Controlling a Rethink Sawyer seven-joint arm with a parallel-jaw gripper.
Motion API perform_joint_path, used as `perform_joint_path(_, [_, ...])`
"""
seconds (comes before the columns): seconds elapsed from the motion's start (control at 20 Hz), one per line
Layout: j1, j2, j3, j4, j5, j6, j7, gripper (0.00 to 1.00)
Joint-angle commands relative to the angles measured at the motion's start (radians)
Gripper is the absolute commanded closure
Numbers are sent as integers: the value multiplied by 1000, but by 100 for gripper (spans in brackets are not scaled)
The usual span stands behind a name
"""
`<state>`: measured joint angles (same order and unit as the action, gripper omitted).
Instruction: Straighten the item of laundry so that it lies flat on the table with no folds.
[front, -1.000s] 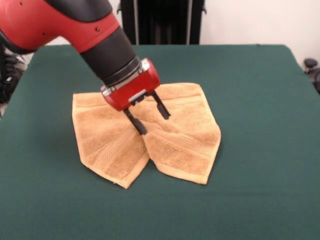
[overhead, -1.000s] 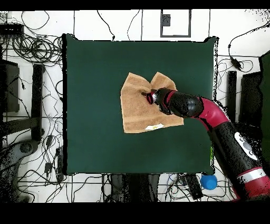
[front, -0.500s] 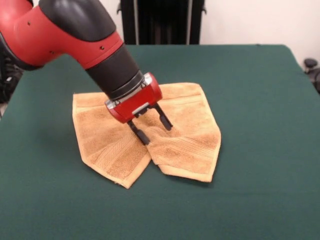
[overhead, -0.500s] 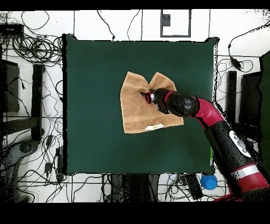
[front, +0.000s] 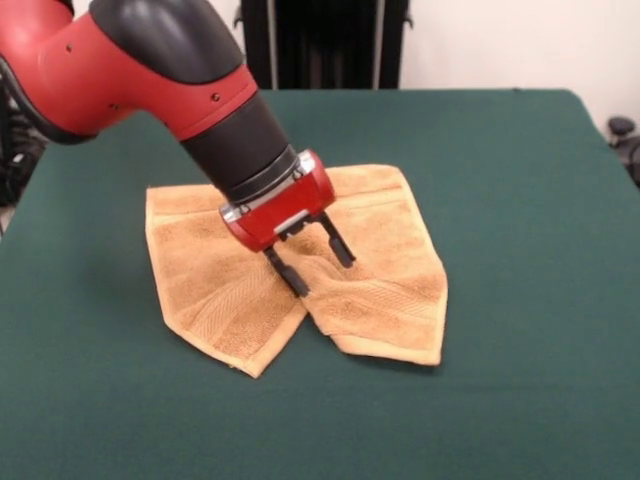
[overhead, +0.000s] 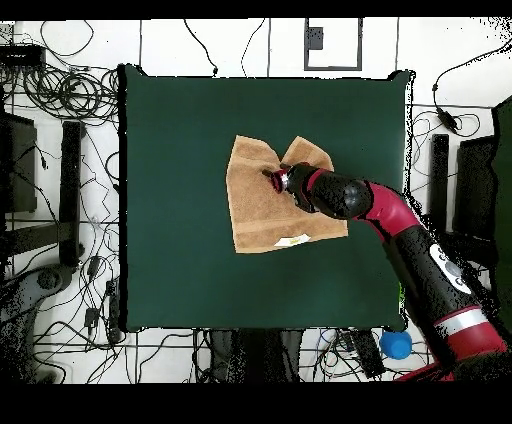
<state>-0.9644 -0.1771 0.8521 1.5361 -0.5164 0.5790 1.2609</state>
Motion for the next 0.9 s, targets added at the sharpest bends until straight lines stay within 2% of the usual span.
perform_joint_path(0.05, [96, 17, -17, 41, -75, -65, -21, 0])
perform_joint_path(0.9, [148, 4, -30, 35, -48, -85, 16, 0])
